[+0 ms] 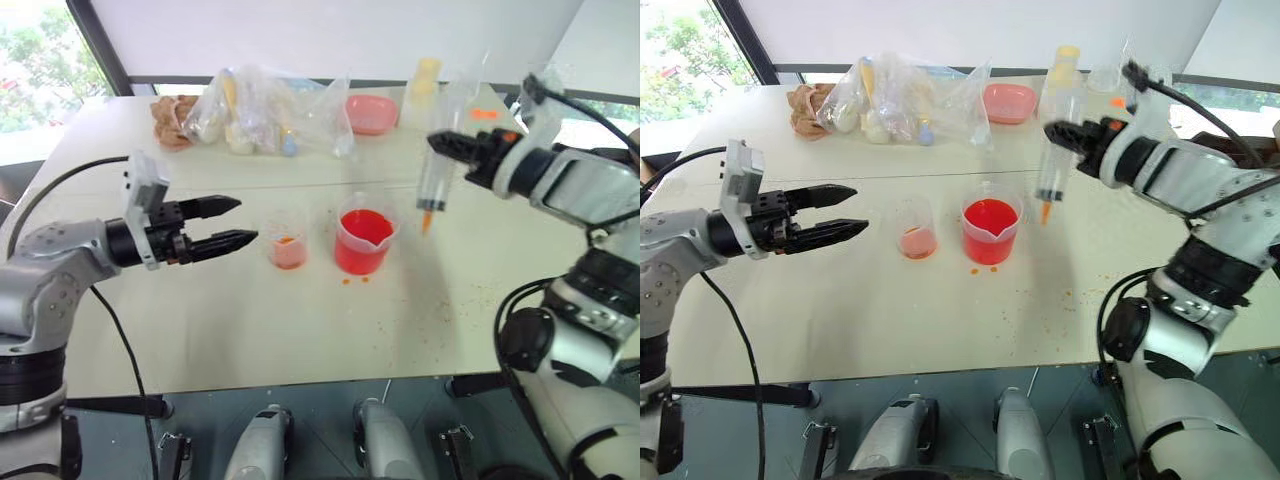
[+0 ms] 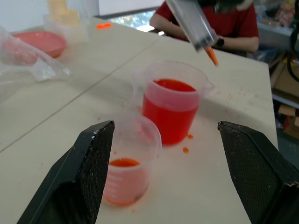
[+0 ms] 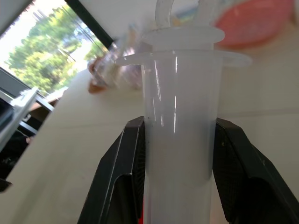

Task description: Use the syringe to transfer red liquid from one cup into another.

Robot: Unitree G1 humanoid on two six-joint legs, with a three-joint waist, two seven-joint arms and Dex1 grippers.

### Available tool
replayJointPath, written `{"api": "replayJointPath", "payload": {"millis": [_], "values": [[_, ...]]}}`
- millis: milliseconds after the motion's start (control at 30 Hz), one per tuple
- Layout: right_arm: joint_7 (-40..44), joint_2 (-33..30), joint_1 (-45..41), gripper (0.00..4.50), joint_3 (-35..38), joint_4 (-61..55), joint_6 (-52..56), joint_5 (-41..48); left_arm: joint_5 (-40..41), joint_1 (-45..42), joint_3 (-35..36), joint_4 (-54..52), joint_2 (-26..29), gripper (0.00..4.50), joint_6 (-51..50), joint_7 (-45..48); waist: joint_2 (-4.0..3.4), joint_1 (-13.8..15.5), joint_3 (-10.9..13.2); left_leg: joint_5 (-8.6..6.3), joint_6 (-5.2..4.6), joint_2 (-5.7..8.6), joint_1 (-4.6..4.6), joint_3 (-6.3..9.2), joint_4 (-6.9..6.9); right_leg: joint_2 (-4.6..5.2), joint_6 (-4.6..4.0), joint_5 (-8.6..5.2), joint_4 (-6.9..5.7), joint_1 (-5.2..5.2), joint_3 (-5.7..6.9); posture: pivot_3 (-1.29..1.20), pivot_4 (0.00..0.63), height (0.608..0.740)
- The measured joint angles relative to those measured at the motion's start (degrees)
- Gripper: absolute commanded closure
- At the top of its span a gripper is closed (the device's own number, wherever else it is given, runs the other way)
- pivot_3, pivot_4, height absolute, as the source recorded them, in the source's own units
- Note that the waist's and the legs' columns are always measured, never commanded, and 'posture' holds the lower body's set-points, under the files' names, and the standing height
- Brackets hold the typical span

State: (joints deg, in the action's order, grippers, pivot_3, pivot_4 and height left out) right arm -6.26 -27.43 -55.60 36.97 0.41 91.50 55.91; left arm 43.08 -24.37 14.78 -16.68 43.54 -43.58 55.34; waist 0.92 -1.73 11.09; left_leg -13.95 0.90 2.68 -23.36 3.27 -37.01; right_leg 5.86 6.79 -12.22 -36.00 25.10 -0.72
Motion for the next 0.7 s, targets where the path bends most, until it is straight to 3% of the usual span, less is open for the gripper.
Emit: {"api": "replayJointPath", "payload": {"millis": [200, 533, 700], "values": [[-2.6, -4.7, 7.2, 3.03, -0.4, 9.8, 0.6, 4.2, 0.4, 5.9, -1.3, -4.4, -0.2, 0.83, -0.9, -1.8, 0.0, -0.6, 0.0, -0.06, -0.11, -0.05, 0.0, -0.2, -0.03, -0.04, 0.1, 0.05, 0.03, -0.05, -0.02, 0.0, 0.15, 0.74], [-7.1, -0.6, 13.7, 3.03, -0.8, 13.4, 0.6, 5.7, 0.1, 11.3, -2.8, -9.5, 2.2, 0.83, -1.1, -3.1, -0.01, -0.6, 0.0, -0.08, -0.14, -0.22, 0.07, -0.19, -0.14, -0.26, 0.09, 0.05, 0.24, -0.26, -0.03, 0.0, 0.15, 0.74], [-6.3, 1.5, 13.6, 0.62, -0.9, 14.5, 0.4, 1.6, 0.0, 11.0, -4.4, -9.7, 2.2, 0.79, -1.1, -4.2, -0.01, -0.5, 0.0, -0.08, -0.14, -0.23, 0.08, -0.19, -0.14, -0.28, 0.1, 0.06, 0.31, -0.31, 0.0, 0.0, 0.15, 0.74]]}}
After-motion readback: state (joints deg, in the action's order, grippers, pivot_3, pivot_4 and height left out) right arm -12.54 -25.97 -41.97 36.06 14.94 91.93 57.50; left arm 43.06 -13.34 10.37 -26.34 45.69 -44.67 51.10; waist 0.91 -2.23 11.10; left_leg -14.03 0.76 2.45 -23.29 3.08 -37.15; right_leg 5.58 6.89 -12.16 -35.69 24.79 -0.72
